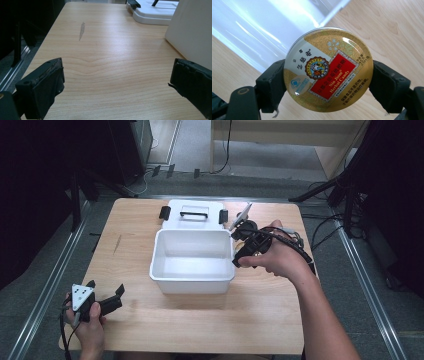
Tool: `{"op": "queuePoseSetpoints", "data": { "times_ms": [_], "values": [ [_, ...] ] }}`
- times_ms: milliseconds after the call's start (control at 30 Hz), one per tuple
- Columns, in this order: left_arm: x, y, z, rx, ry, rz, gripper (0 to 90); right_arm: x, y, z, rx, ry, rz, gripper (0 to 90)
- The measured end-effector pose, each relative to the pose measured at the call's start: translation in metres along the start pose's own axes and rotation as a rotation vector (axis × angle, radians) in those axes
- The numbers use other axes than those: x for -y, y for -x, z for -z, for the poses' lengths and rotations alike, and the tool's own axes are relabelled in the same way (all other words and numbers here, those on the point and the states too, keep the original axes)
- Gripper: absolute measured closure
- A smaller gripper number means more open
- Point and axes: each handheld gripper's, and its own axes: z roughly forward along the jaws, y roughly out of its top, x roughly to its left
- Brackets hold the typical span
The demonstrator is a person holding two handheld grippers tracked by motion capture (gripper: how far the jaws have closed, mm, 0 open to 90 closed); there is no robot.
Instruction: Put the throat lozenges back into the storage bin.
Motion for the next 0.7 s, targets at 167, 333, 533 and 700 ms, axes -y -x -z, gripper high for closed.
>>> {"op": "queuePoseSetpoints", "data": {
  "times_ms": [167, 333, 533, 700],
  "values": [
    [0.0, 0.0, 0.0, 0.001, 0.0, -0.002, 0.0, -0.012, -0.007, -0.001, -0.012, 0.009, 0.013, 20.5],
    [0.0, 0.0, 0.0, 0.002, 0.0, -0.002, 0.0, -0.021, -0.014, -0.006, -0.02, 0.014, 0.047, 20.5],
    [0.0, 0.0, 0.0, 0.003, 0.0, -0.002, 0.0, -0.029, -0.024, -0.013, -0.016, 0.057, 0.189, 20.5],
    [0.0, 0.0, 0.0, 0.001, 0.0, -0.004, 0.0, -0.031, -0.032, -0.02, -0.016, 0.091, 0.359, 20.5]
  ]
}}
